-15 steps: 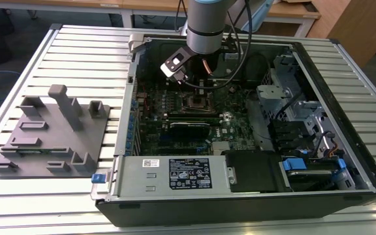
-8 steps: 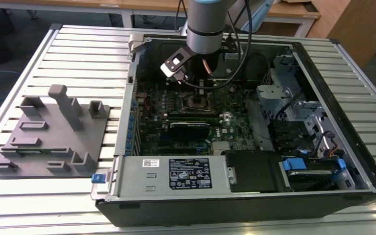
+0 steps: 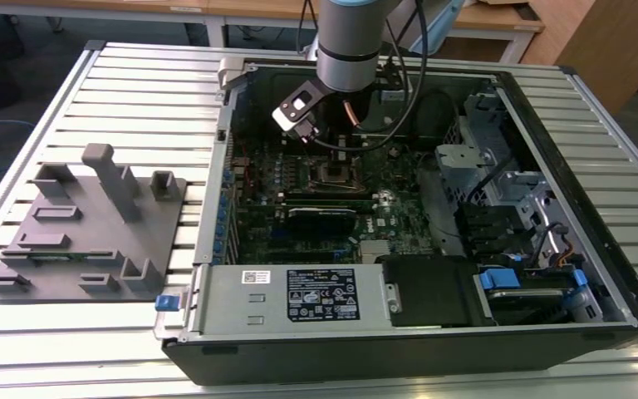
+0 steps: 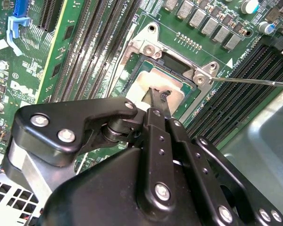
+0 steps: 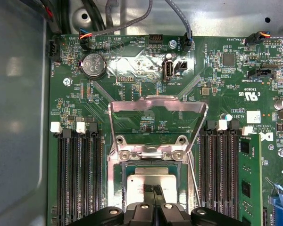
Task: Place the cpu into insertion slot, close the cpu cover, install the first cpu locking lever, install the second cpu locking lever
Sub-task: 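Place the cpu into insertion slot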
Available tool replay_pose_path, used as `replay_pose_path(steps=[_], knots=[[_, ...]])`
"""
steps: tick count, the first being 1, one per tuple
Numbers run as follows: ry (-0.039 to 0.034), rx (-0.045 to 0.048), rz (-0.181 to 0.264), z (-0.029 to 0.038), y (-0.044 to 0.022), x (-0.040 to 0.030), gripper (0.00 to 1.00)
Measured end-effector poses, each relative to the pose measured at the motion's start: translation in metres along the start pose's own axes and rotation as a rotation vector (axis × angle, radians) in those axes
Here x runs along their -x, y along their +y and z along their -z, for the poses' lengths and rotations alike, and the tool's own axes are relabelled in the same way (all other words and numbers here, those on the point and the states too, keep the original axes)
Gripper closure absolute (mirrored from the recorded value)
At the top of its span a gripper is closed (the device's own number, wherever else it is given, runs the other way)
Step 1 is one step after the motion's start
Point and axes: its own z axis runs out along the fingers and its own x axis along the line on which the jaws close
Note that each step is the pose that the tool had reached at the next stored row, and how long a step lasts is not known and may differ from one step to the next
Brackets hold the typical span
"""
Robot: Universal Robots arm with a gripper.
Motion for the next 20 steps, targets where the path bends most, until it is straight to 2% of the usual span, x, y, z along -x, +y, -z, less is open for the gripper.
replay_pose_path(steps=[9,20], knots=[[0.0022,0.0013,0.0,0.0018,0.0002,-0.0003,0.89],[0.0004,0.0003,0.0,0.0149,0.0004,0.0002,0.89]])
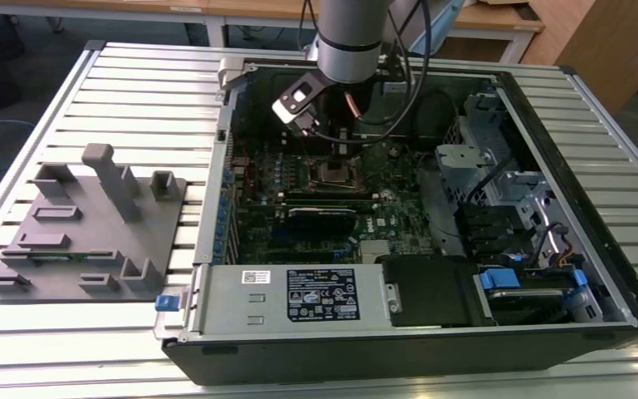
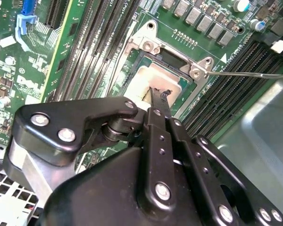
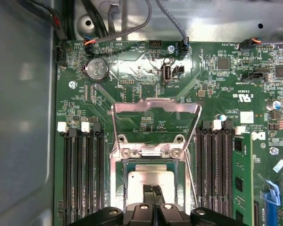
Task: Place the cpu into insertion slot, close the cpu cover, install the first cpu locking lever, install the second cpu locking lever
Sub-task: 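Place the cpu into insertion slot, then close the cpu cover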
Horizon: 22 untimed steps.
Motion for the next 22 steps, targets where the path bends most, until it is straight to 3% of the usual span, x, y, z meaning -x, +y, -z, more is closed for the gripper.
replay_pose_path(steps=[22], knots=[[0.0001,0.0,0.0,0.0051,0.0001,0.0001,0.89]])
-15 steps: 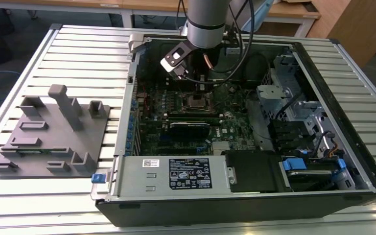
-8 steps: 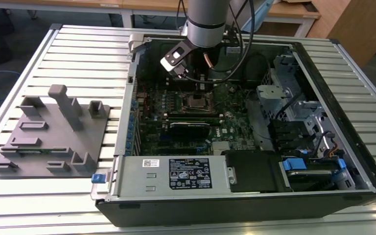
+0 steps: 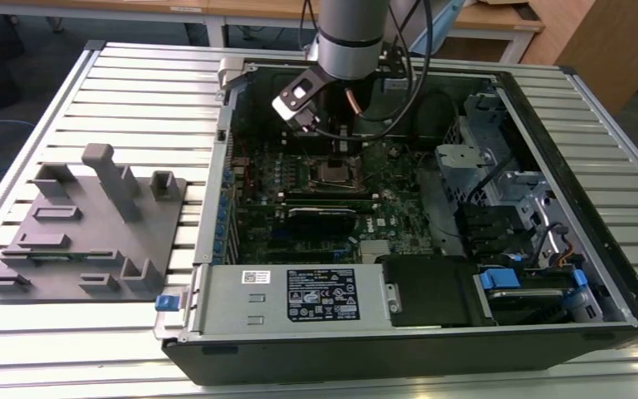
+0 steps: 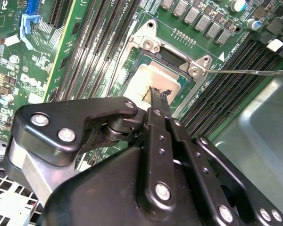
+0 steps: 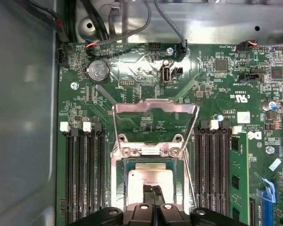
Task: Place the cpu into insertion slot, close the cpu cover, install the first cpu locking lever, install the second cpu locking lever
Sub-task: 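Close the cpu cover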
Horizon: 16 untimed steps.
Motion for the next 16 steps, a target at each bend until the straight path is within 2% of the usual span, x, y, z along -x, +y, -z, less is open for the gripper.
replay_pose_path(steps=[3,16], knots=[[0.0,0.0,0.0,0.0027,0.0001,0.0001,0.89],[0.0001,0.0,0.0,0.0229,0.0006,0.0004,0.89]])
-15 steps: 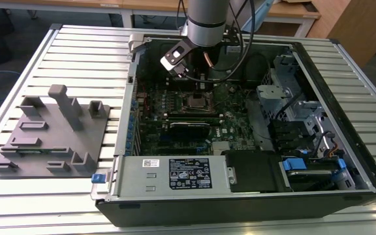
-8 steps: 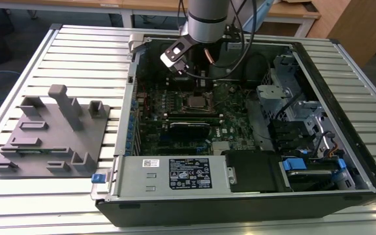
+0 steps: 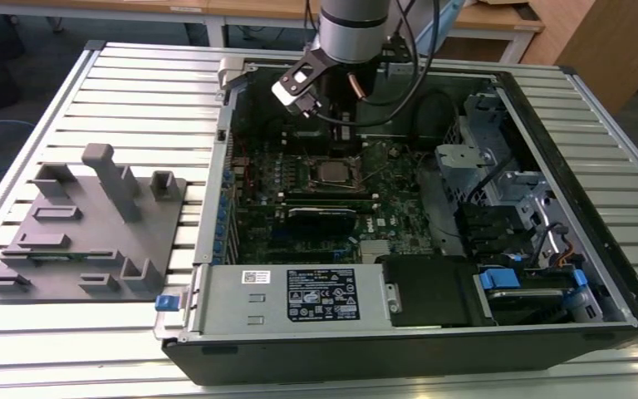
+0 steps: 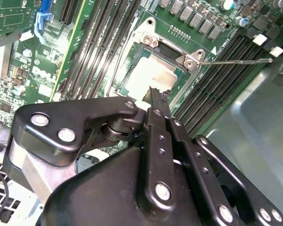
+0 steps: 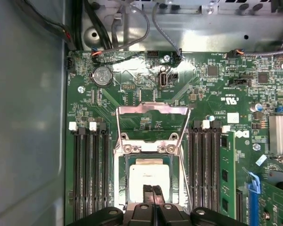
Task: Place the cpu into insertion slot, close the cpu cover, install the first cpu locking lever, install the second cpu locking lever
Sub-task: 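Close the cpu cover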
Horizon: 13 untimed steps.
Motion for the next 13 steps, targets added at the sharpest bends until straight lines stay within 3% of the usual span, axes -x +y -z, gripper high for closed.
replay_pose_path(steps=[9,13], knots=[[-0.0001,0.0,0.0,0.0109,0.0003,0.0002,0.89],[0.0002,0.0001,0.0,0.0117,0.0004,0.0002,0.89]])
